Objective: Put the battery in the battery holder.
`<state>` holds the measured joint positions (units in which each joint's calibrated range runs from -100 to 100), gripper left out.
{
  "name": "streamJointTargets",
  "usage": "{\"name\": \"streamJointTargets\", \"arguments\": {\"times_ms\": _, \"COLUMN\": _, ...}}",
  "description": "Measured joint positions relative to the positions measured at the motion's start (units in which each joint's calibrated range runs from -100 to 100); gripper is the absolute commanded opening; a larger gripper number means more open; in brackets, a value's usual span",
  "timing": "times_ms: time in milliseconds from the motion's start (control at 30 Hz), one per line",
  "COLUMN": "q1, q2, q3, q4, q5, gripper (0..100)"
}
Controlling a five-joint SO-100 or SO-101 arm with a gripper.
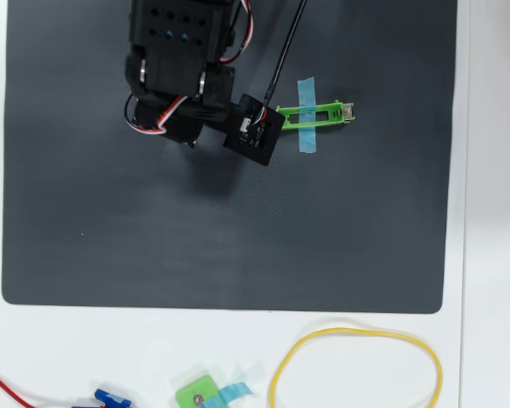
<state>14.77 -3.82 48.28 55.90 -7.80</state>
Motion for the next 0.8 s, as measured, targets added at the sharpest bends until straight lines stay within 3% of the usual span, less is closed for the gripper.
{"name": "streamJointTargets", "arguments": {"times_ms": 167, "q1": 0.0, "q2": -1.1, "q3": 0.45, "q4": -0.09, "q5": -0.05, "gripper": 0}}
{"name": "streamJointTargets", "arguments": {"times_ms": 467, "q1": -1.68, "q2": -25.13, "q3": 6.17, "q4": 0.69, "q5": -0.1, "gripper": 0}}
{"name": "streamJointTargets", "arguments": {"times_ms": 600, "q1": -10.22, "q2": -33.62, "q3": 7.99, "q4": 6.37, "q5": 1.4, "gripper": 0}}
{"name": "streamJointTargets", "arguments": {"times_ms": 800, "q1": -25.38, "q2": -42.95, "q3": 12.07, "q4": 7.84, "q5": -5.44, "gripper": 0}}
